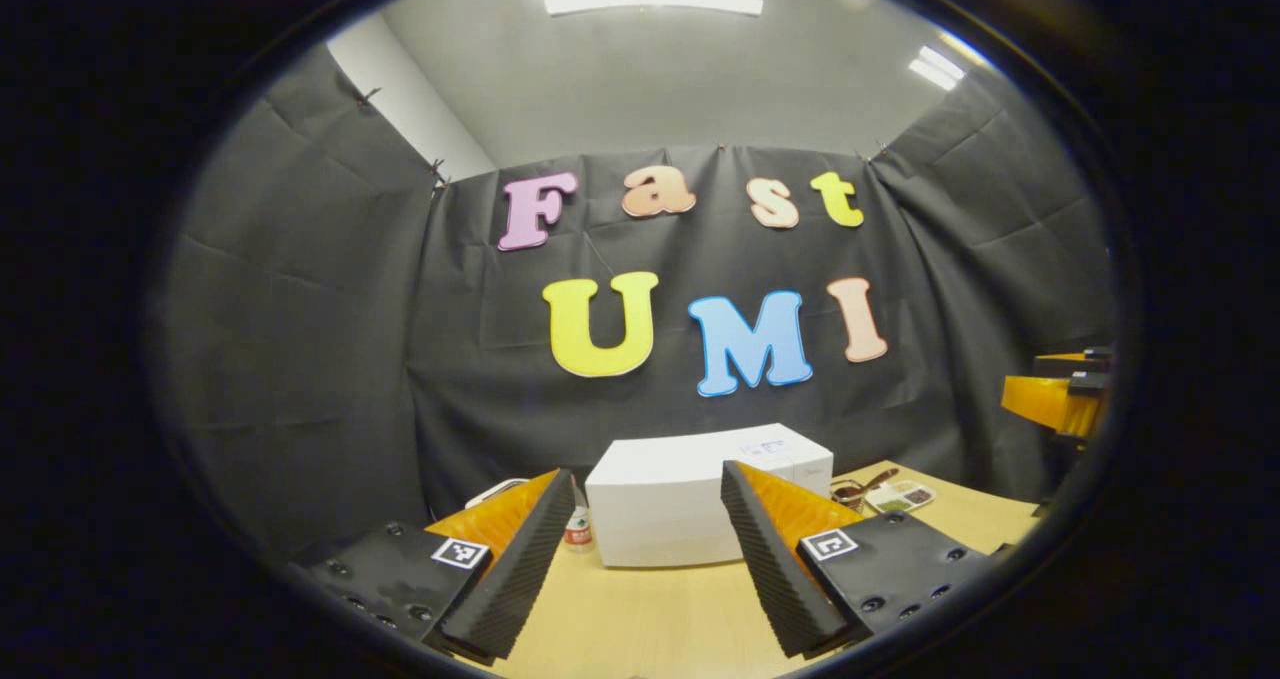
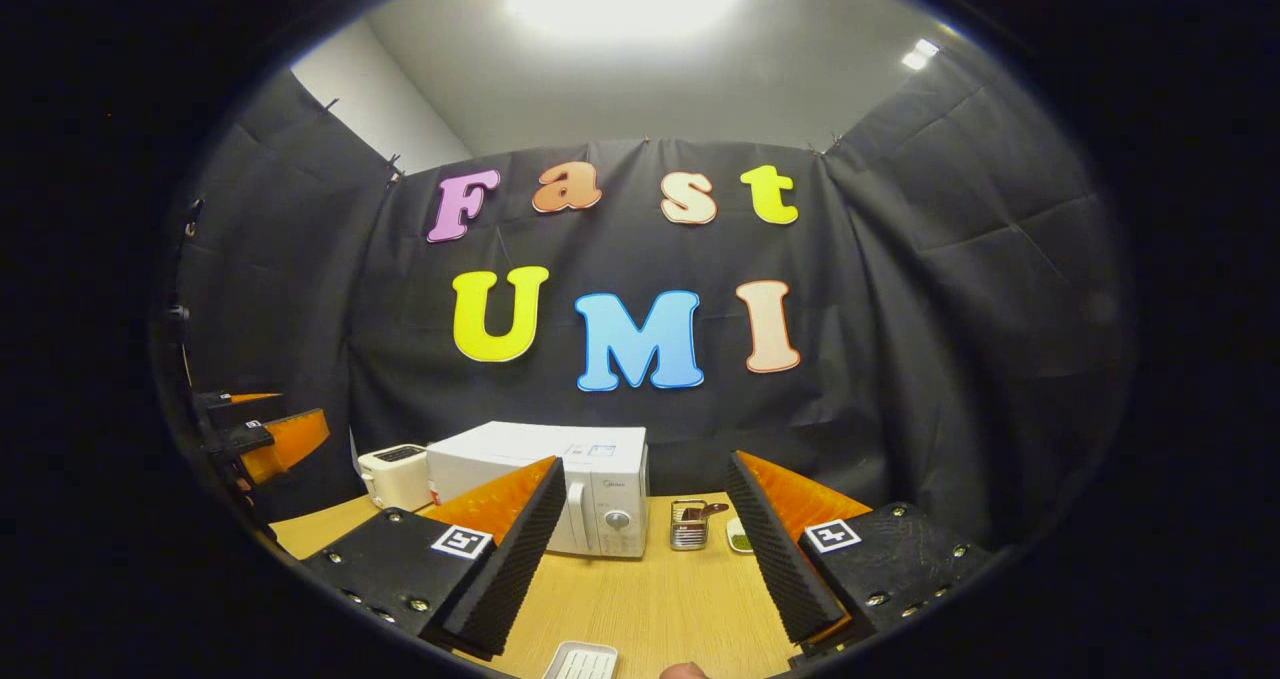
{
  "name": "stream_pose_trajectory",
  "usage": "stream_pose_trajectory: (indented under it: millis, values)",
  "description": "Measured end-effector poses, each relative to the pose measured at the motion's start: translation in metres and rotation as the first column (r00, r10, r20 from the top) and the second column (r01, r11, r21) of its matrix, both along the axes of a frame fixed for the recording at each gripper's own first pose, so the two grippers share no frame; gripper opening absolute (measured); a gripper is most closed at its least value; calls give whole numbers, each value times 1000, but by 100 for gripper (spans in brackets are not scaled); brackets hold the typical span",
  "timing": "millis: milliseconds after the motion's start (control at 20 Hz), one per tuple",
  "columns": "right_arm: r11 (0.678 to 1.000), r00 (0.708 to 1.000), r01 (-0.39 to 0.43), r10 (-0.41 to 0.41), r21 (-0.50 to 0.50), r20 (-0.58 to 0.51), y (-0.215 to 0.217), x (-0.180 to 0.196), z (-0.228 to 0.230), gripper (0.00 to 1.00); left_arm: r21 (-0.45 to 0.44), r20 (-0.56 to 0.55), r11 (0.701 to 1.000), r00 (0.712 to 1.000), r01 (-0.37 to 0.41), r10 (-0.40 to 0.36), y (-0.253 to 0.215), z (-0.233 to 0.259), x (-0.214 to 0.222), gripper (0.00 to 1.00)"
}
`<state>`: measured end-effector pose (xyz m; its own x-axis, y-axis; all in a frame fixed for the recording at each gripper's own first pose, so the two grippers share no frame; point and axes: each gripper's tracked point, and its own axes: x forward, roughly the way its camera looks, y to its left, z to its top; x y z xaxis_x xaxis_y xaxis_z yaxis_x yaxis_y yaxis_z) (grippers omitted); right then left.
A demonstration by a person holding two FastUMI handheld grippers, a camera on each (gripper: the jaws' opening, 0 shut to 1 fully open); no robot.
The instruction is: Open the microwave oven with the left hand, put the food in, and close the microwave oven.
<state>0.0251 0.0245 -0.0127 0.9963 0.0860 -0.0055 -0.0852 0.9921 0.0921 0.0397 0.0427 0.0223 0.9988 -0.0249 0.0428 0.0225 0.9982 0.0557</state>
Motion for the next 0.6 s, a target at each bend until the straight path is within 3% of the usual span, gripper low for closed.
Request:
stream_pose_trajectory:
  millis: [100, 400, 450, 600]
  values:
    - [1000, 1000, 1, -1, -3, 7, 1, 2, 1, 98, -1, -2, 1000, 1000, -8, 8, 3, -1, -1, 98]
    - [1000, 1000, -2, 2, 1, 12, 7, 6, 2, 98, 5, -4, 999, 999, -32, 32, 12, -2, -1, 94]
    - [1000, 1000, -2, 2, -3, 17, 8, 5, 3, 98, 8, -6, 999, 999, -36, 36, 14, -3, -1, 100]
    - [1000, 999, -3, 3, -8, 33, 11, 6, 7, 98, 14, -3, 999, 999, -36, 36, 17, 0, -4, 94]
